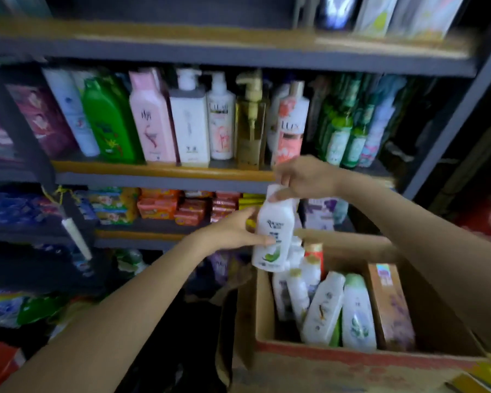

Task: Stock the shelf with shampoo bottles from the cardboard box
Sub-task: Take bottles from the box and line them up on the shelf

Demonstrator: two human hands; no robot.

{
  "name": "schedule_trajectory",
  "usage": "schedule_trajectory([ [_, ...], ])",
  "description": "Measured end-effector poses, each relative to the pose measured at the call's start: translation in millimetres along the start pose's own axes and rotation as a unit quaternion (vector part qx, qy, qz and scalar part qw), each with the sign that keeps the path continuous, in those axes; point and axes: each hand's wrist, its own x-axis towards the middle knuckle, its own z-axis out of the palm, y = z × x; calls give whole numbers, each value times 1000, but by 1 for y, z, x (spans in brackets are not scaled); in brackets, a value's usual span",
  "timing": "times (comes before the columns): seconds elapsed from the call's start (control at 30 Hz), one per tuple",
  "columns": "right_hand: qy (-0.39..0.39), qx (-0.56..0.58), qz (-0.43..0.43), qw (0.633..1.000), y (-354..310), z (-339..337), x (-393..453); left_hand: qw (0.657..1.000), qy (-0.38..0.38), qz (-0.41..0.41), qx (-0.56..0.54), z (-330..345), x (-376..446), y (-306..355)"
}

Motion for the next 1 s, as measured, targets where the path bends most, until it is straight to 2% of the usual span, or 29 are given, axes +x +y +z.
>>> schedule_trajectory([
  [0.1, 119, 130, -38, 984, -22, -52, 15, 987, 119, 61, -89, -34, 5, 38],
  [0.2, 221, 287, -93, 927, -50, -84, 37, 967, 189, 129, -108, -83, -1, 70],
  [0.27, 255, 365, -125, 887, -72, -98, 55, 953, 231, 164, -104, -115, -15, 88],
  [0.33, 247, 405, -141, 869, -90, -108, 71, 933, 288, 191, -96, -147, -29, 101],
  [0.43, 190, 395, -143, 887, -107, -112, 90, 909, 344, 205, -117, -191, -47, 115],
  [0.53, 156, 393, -148, 894, -119, -115, 104, 903, 369, 199, -90, -223, -59, 124],
  [0.63, 159, 400, -155, 889, -135, -127, 119, 906, 362, 205, -76, -246, -65, 126],
  [0.77, 148, 364, -162, 905, -167, -136, 147, 912, 346, 215, -54, -283, -69, 127],
  [0.83, 168, 356, -155, 906, -187, -140, 167, 910, 345, 224, -54, -306, -69, 127],
  [0.9, 221, 345, -146, 900, -208, -145, 192, 904, 350, 238, -54, -332, -69, 128],
  [0.93, 245, 339, -144, 897, -218, -147, 205, 902, 357, 241, -33, -346, -70, 128],
  [1.0, 285, 301, -144, 898, -236, -150, 233, 888, 392, 228, 78, -376, -73, 123],
])
